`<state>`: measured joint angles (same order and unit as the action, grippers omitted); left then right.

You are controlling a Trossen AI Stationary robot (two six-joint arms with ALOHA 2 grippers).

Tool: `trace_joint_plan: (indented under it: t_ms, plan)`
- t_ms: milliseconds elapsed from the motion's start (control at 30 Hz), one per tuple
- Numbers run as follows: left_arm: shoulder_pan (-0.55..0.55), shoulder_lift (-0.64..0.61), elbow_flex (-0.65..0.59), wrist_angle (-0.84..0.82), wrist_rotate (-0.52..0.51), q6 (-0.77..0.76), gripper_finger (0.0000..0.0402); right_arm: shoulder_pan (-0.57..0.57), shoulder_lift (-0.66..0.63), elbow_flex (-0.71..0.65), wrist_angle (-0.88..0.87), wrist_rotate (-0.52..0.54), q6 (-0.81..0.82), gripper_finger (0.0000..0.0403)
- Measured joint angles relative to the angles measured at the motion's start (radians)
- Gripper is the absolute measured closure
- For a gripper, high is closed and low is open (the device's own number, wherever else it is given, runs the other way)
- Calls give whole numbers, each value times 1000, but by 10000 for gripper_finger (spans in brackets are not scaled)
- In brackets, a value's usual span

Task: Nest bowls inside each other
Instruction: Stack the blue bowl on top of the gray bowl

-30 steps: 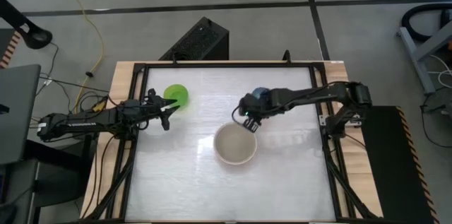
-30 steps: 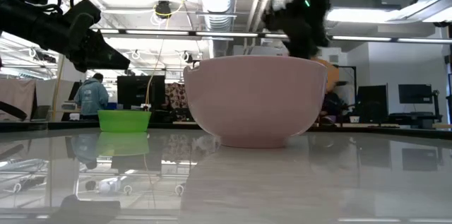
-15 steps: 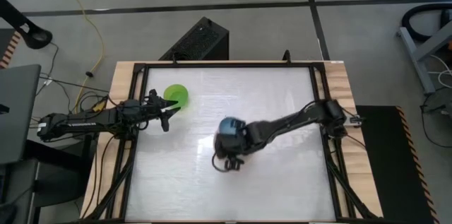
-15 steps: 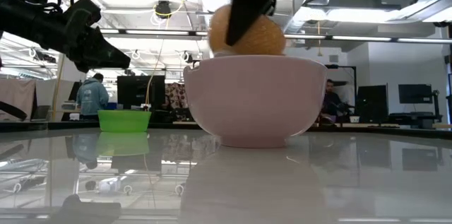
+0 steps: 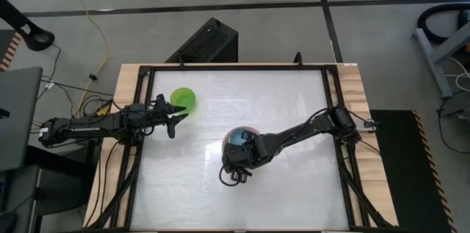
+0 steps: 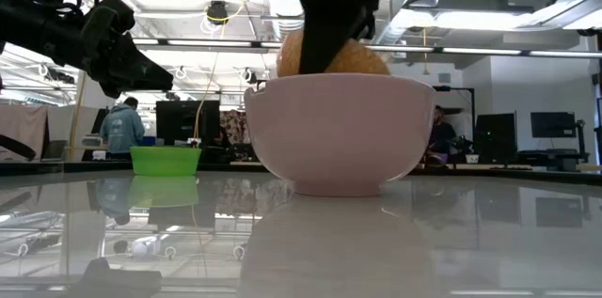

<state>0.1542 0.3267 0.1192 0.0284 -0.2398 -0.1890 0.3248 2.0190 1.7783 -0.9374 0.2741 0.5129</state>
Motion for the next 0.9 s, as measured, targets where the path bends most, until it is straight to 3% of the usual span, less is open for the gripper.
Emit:
trace_joint_plan:
  t_ms: [233, 900]
  plan:
    - [0, 0, 0, 8, 0, 0, 268, 3, 2, -67, 33, -7, 26, 367]
    - [0, 0, 0, 11, -3, 0, 268, -21, 69, -61, 35, -70, 10, 367]
